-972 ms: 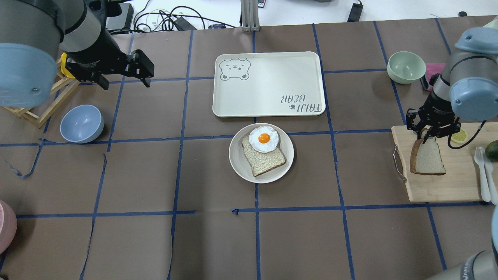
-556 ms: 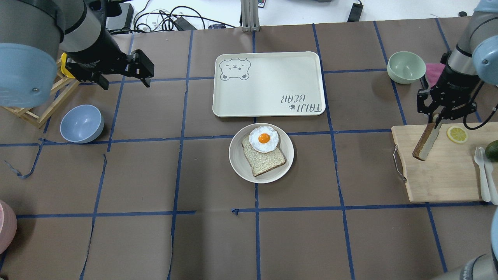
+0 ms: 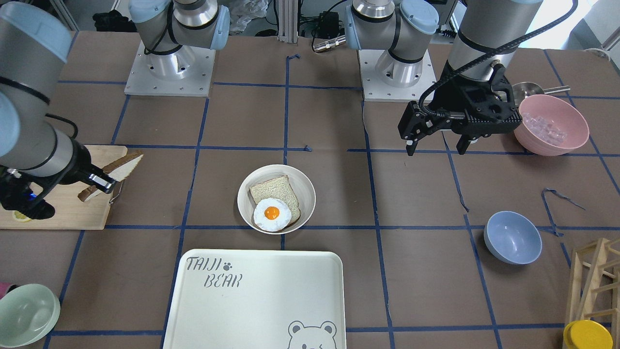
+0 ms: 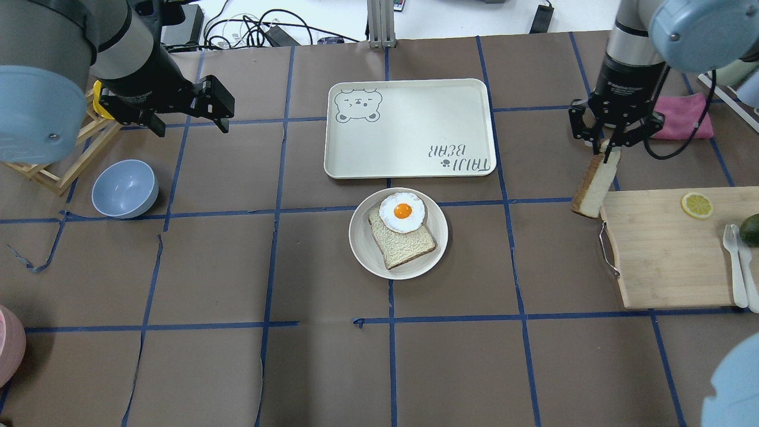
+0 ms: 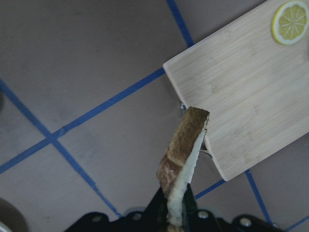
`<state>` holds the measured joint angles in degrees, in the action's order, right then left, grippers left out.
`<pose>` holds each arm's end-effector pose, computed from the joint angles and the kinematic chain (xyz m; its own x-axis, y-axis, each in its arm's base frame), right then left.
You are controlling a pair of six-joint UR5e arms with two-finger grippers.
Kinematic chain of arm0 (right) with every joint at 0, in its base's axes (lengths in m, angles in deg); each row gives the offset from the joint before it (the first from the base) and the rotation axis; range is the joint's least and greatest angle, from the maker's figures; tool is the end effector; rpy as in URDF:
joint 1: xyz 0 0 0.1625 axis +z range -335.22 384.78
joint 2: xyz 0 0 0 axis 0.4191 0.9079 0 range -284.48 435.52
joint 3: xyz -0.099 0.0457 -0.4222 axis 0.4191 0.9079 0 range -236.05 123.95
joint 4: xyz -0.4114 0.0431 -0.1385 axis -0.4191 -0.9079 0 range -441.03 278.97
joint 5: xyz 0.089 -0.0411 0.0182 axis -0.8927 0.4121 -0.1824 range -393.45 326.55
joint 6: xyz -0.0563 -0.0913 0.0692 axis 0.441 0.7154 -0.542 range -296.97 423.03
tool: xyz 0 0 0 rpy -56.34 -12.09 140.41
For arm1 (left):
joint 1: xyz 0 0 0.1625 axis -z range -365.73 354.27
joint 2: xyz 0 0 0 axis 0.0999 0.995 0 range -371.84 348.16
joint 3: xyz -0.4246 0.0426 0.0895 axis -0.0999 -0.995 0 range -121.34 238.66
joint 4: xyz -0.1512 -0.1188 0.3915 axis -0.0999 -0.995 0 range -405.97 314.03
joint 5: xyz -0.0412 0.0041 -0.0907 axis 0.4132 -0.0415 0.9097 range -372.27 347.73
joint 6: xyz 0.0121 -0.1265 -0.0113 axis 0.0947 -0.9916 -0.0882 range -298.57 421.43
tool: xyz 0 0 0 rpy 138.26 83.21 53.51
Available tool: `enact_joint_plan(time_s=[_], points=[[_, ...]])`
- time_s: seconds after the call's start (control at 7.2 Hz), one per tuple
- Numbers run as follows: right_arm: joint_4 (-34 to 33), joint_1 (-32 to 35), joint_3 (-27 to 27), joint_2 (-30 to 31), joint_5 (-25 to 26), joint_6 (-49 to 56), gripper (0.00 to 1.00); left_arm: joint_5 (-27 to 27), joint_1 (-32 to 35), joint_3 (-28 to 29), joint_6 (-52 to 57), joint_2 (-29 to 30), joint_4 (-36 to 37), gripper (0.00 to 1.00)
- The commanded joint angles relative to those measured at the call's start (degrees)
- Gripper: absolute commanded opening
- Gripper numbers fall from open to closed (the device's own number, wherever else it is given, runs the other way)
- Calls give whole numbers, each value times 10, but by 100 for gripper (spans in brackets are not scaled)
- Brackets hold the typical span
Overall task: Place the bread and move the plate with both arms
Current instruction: 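Carry the bread slice with the right gripper over the white plate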
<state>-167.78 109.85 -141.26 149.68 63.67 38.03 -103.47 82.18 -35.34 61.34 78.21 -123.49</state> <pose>0.0662 -0.5999 0.3549 -0.8632 0.4576 0.2133 0.4944 0.8518 0.1732 -0.1113 -0.5364 0.4576 -0.9989 -0.0410 -0.0205 -0.0375 0.9885 -0.1466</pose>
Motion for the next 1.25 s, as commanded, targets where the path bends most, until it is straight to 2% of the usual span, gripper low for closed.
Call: enact_joint_plan(time_s=[0.0, 0.14, 0.42, 0.69, 1.11], points=[[3, 98, 23, -6, -26, -50, 0, 0, 1, 0, 0, 0, 0, 100], [0, 119, 23, -10, -53, -102, 0, 1, 1, 0, 0, 0, 0, 100], [-19, 178, 24, -32, -59, -166, 0, 1, 1, 0, 0, -1, 0, 100], [-75, 224, 23, -52, -57, -164, 0, 1, 0, 3, 0, 0, 0, 100], [-84, 252, 17, -78, -47, -170, 0, 1, -1, 0, 0, -1, 0, 100]])
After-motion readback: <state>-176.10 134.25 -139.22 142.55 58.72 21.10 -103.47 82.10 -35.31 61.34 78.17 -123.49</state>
